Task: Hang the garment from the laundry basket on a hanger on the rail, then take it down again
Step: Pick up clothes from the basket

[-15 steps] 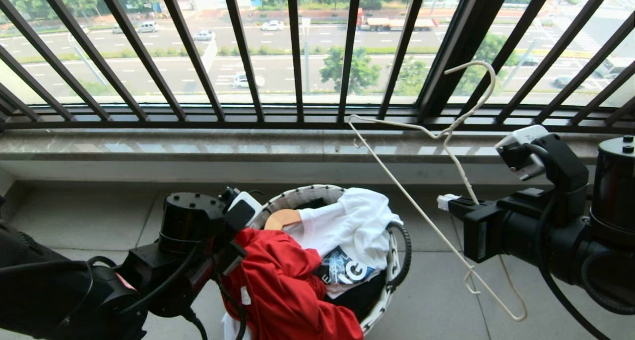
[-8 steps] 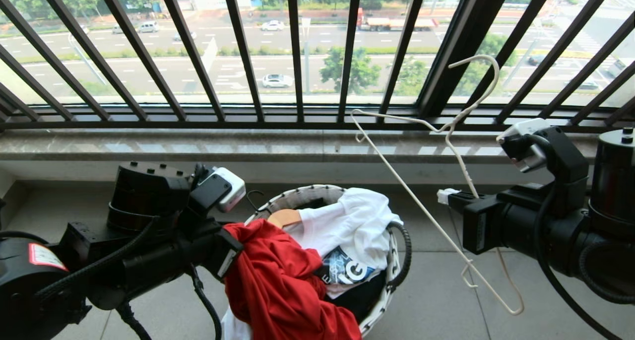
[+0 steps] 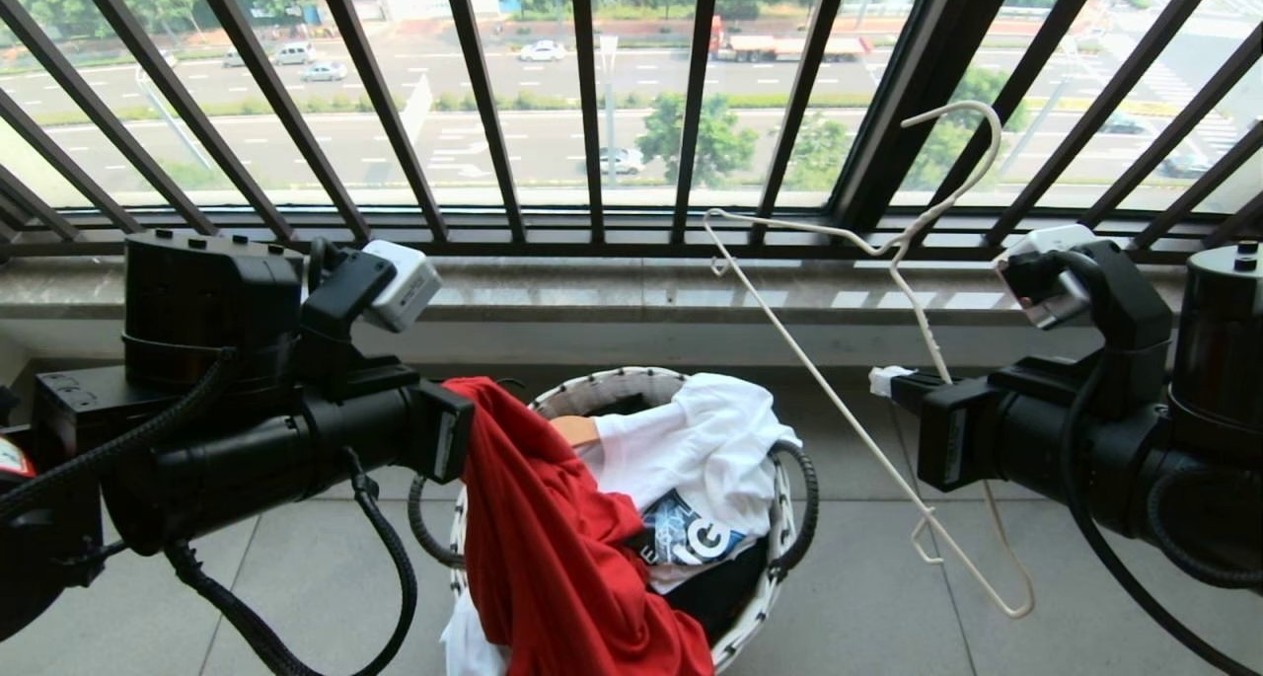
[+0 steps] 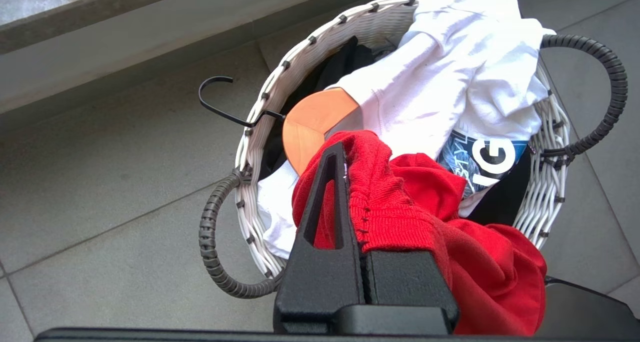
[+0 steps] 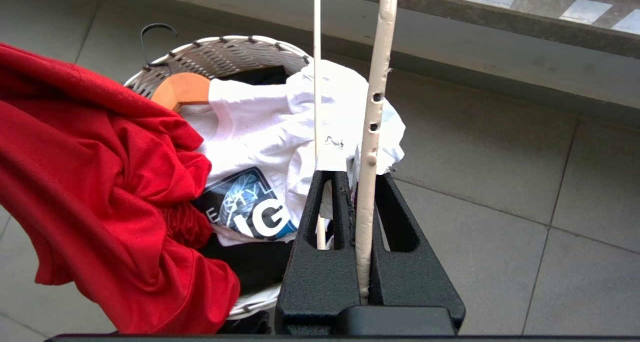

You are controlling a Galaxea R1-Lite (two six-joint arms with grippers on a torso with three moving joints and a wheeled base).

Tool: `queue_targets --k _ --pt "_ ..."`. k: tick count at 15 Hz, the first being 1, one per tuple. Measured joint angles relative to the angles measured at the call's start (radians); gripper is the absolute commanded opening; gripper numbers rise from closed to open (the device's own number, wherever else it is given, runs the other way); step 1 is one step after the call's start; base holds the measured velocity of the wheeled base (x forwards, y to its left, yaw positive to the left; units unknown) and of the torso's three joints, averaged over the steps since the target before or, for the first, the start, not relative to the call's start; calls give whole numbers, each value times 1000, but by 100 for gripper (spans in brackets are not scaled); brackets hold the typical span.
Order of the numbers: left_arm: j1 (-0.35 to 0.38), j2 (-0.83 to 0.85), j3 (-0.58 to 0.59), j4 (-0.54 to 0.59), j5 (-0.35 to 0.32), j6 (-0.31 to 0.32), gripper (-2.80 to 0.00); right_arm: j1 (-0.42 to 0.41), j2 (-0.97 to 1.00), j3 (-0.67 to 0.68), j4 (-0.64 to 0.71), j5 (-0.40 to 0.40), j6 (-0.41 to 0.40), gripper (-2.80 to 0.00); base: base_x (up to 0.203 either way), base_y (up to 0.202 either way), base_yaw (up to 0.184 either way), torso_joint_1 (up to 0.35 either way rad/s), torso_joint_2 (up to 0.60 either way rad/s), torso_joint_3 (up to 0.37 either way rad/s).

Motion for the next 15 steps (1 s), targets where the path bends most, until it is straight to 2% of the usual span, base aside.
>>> queue_targets --k 8,15 --pt "3 -5 -1 -4 -1 -20 -280 1 20 7 0 -1 0 -280 0 0 0 0 0 7" --pt "3 -6 -9 -5 2 -21 -280 1 30 12 -1 -1 -1 -280 0 0 0 2 2 189"
